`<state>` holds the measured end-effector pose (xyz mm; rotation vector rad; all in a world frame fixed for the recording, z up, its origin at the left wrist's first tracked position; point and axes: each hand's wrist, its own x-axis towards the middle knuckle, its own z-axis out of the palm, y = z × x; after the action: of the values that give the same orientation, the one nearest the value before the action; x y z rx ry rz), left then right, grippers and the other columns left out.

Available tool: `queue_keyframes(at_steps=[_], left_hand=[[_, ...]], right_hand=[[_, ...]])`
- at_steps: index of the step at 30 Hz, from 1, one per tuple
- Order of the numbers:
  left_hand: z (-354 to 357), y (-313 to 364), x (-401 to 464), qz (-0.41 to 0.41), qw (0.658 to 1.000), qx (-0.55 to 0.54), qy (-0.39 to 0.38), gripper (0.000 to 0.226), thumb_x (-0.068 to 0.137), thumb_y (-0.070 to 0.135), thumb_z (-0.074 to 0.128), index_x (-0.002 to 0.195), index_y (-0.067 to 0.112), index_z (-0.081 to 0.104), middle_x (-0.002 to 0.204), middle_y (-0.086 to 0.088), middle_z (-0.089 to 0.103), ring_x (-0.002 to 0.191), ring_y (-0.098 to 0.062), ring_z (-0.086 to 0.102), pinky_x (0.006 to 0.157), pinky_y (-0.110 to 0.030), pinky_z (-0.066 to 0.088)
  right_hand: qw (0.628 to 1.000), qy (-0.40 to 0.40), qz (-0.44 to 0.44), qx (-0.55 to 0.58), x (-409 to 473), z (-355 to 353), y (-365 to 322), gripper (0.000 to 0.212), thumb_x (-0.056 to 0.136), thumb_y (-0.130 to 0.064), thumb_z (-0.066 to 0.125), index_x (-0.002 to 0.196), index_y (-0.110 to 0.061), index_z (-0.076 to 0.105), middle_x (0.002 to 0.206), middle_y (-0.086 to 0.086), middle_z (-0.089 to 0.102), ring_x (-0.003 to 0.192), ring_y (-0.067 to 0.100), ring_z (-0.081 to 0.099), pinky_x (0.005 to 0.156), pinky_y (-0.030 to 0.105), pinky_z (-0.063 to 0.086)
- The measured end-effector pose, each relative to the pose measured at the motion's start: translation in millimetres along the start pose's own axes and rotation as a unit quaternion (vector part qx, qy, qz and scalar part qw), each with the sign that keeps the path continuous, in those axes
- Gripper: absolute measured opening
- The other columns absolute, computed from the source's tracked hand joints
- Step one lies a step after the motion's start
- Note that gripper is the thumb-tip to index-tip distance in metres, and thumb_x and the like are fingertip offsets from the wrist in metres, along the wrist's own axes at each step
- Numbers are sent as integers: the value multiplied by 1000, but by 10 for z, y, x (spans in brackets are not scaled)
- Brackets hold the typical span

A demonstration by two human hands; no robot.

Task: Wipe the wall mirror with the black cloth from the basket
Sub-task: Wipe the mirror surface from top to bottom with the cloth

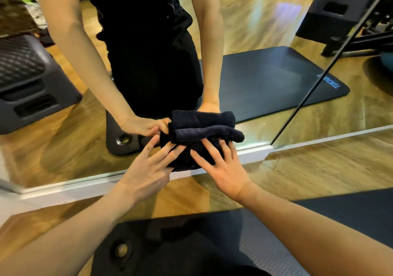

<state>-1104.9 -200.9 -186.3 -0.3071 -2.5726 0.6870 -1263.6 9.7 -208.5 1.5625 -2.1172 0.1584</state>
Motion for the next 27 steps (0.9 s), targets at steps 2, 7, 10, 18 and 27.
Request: queue_keyframes(at_steps=[2, 7, 10, 18, 27], left_hand=[[-1, -95, -271, -10, 1000, 17, -4, 37, 89, 21, 49, 116, 10, 73, 156, -13, 39, 154, -34, 18, 122, -64, 12], [-43, -376, -927, -17, 999, 23, -17, 33, 89, 21, 48, 109, 12, 73, 160, -12, 34, 157, -29, -1, 124, -63, 9], [-127, -542, -1296, -19, 998, 35, -48, 35, 90, 21, 45, 104, 13, 75, 153, -12, 48, 155, -30, 14, 123, -64, 7], [-421, -915, -2201, -58, 990, 41, -124, 41, 91, 25, 40, 105, 13, 77, 166, -10, 7, 157, -28, -6, 123, -66, 4], [-641, -1307, -3048, -86, 978, 69, -177, 44, 95, 25, 41, 89, 8, 81, 146, -19, 55, 139, -40, 47, 115, -74, 18]], right_hand=[[1000, 6, -11, 7, 103, -2, -251, 72, 86, -8, 42, 154, -28, 32, 159, 17, 24, 131, 50, 31, 111, 68, 23], [999, -17, -14, 40, 372, 35, -933, 68, 89, -15, 44, 155, -27, 30, 161, 16, 23, 134, 51, 29, 112, 67, 19], [996, -46, -18, 68, 525, 98, -1330, 70, 90, -16, 46, 157, -26, 28, 164, 16, 17, 136, 53, 26, 114, 68, 16], [986, -83, -41, 137, 940, 122, -2280, 99, 75, -23, 78, 160, -24, 26, 167, 14, 11, 137, 53, 23, 114, 65, 20], [937, -217, -117, 246, 1352, 102, -3060, 78, 103, -19, 39, 162, -26, -13, 153, -1, -48, 145, 40, -19, 121, 63, -3]])
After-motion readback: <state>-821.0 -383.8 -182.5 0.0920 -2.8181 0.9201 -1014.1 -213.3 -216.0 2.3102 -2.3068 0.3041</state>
